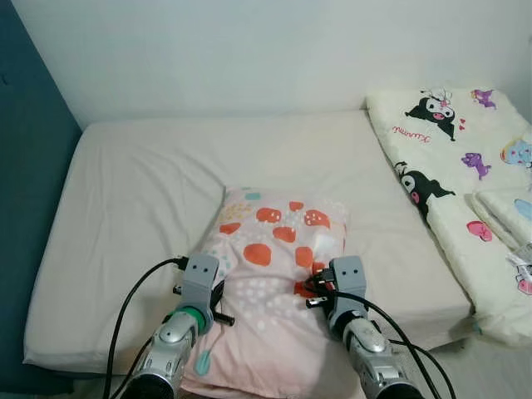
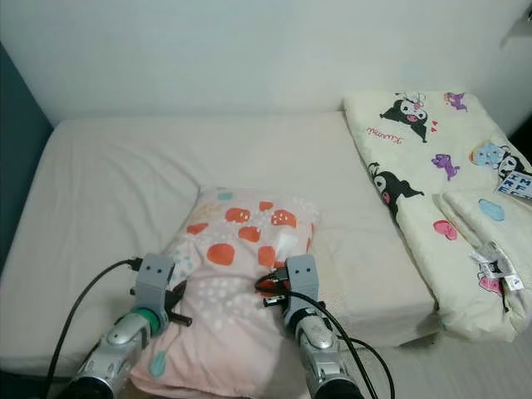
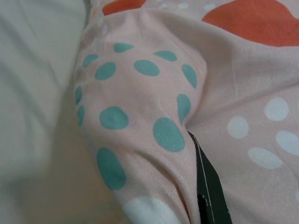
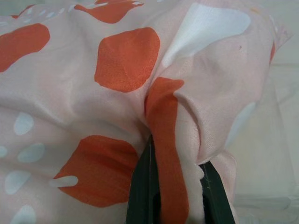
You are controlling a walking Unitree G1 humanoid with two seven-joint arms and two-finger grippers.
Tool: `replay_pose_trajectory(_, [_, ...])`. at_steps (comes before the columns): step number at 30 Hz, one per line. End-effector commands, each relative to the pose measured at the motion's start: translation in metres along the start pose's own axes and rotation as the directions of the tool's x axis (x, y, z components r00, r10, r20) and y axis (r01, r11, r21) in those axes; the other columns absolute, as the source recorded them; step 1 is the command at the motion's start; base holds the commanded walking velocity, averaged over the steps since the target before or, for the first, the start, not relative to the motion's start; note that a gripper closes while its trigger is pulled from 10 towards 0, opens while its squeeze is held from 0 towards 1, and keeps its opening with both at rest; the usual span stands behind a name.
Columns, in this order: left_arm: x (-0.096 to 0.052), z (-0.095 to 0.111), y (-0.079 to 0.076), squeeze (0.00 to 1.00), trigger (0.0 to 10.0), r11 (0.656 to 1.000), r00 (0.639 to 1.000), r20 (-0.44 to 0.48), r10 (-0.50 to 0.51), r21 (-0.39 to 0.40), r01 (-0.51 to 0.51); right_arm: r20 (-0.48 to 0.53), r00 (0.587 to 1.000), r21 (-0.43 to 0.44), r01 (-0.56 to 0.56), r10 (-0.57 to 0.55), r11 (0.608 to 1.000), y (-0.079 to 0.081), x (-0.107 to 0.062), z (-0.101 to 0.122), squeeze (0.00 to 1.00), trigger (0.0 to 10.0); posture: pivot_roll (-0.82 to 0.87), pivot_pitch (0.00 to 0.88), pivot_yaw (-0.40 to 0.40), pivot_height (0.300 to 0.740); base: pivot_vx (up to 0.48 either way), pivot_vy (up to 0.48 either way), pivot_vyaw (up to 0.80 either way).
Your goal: Clean up the room
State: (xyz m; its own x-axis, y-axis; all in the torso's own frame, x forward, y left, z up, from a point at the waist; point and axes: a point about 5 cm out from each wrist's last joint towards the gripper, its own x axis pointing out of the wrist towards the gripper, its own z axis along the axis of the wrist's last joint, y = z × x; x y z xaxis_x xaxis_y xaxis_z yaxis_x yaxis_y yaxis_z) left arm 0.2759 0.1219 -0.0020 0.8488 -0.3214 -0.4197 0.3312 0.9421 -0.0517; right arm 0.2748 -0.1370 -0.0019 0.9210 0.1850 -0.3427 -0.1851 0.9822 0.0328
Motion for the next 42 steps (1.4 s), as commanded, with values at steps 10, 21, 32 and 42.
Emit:
replay_pose_trajectory(10, [0.001, -0.013, -0.005, 0.0, 10.0, 0.999, 0.998, -0.061, -0.002, 0.049, 0.006, -0.062, 0.998, -0.009, 0.02, -0.02, 1.0, 0.001, -0.003, -0.014, 0.0, 9.8, -0.01, 0.03, -0.004, 0.74, 0.0, 0.0, 0.0])
replay_pose_trajectory(21, [-0.011, -0.05, 0.006, 0.0, 10.0, 0.988, 0.965, -0.257, 0.052, -0.129, -0.088, -0.292, 0.943, 0.072, 0.188, -0.16, 0.98, -0.012, -0.014, -0.049, 0.0, 10.0, 0.0, 0.028, -0.011, 0.74, 0.0, 0.0, 0.0])
replay_pose_trajectory(32, [-0.01, -0.052, 0.001, 0.0, 10.0, 0.997, 0.963, -0.268, 0.026, -0.068, -0.045, -0.293, 0.944, 0.078, 0.179, -0.149, 0.981, -0.009, -0.013, -0.049, 0.0, 10.0, 0.0, 0.033, 0.0, 0.74, 0.0, 0.0, 0.0])
replay_pose_trajectory(42, [-0.01, -0.054, 0.0, 0.0, 10.0, 0.995, 0.956, -0.294, 0.023, -0.081, -0.049, -0.379, 0.919, 0.031, 0.129, -0.108, 0.991, -0.003, -0.016, -0.059, 0.0, 10.0, 0.0, 0.029, -0.003, 0.74, 0.0, 0.0, 0.0])
